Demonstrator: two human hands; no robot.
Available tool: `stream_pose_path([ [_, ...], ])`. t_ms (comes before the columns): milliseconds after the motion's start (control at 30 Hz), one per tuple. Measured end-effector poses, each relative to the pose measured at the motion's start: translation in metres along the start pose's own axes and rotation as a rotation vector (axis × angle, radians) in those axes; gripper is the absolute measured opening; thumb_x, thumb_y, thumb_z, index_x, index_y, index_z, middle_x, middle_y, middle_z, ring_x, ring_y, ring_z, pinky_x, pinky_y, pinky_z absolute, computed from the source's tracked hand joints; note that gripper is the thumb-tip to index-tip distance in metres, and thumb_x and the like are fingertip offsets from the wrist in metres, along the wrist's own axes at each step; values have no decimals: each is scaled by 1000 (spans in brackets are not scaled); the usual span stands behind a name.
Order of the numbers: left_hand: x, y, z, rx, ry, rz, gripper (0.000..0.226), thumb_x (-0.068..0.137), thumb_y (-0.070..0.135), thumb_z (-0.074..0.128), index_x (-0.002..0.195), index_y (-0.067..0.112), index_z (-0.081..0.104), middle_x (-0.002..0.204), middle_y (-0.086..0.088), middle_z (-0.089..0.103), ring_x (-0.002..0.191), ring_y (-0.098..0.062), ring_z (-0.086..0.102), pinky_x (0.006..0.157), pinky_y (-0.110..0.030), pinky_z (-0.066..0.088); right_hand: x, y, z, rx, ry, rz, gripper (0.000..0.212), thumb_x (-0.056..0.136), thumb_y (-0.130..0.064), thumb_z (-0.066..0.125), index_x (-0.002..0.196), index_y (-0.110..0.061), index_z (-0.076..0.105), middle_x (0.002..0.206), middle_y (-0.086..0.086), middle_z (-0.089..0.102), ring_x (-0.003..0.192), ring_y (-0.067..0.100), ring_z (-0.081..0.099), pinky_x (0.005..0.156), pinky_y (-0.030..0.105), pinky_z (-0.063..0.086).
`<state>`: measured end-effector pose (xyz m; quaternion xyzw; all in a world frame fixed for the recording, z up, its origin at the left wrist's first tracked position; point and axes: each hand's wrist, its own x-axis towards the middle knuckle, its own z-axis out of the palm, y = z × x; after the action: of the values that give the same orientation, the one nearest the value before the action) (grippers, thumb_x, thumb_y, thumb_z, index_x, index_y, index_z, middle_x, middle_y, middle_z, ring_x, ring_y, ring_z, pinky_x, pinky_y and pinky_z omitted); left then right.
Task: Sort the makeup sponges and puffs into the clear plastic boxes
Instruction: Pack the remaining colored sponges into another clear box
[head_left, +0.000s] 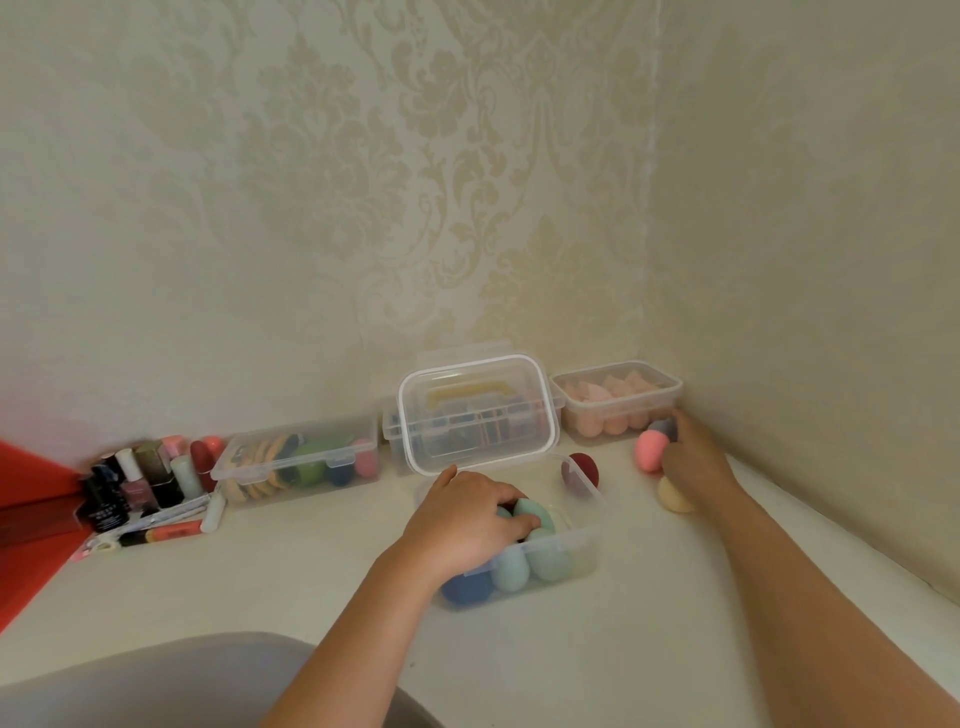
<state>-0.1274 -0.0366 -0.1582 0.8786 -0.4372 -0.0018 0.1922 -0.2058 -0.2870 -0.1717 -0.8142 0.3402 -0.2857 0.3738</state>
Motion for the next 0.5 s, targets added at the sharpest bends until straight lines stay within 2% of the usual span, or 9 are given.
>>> stream_pose_path([
  [67, 0, 0, 0, 8, 0, -1, 28, 90, 48, 49, 101, 30, 68, 94, 10, 68, 94, -9, 56, 114, -34, 18, 5, 4, 3, -158, -33, 9, 47, 84, 5, 41, 129, -9, 49, 132, 18, 46, 117, 32, 45, 94, 34, 35],
  [133, 0, 1, 0, 9, 2, -4, 29, 90, 48, 49, 102, 30, 67, 95, 10, 68, 95, -9, 56, 114, -35, 17, 7, 6, 4, -306, -56, 37, 47, 90, -3, 38, 136, -11, 41, 135, 19, 34, 124, 37, 35, 103, 35, 29],
  [267, -1, 2, -1, 4, 8, -6, 28, 90, 47, 49, 104, 30, 67, 96, 10, 68, 94, -8, 55, 114, -34, 17, 4, 3, 10, -367, -44, 58, 37, 96, -17, 37, 132, -12, 44, 133, 17, 27, 120, 35, 33, 101, 36, 30],
  [400, -2, 3, -2, 6, 6, -9, 29, 90, 47, 49, 107, 31, 67, 100, 12, 68, 97, -8, 55, 115, -34, 16, 4, -1, 7, -324, -10, 65, 33, 92, -12, 42, 125, -14, 46, 142, 11, 29, 129, 32, 29, 102, 41, 31],
  [500, -2, 3, -3, 14, -1, -9, 29, 90, 47, 49, 106, 31, 67, 100, 12, 68, 97, -9, 55, 114, -34, 17, 4, -1, 7, -336, 7, 81, 34, 92, -11, 42, 126, -11, 44, 136, 12, 38, 129, 31, 34, 101, 43, 31],
])
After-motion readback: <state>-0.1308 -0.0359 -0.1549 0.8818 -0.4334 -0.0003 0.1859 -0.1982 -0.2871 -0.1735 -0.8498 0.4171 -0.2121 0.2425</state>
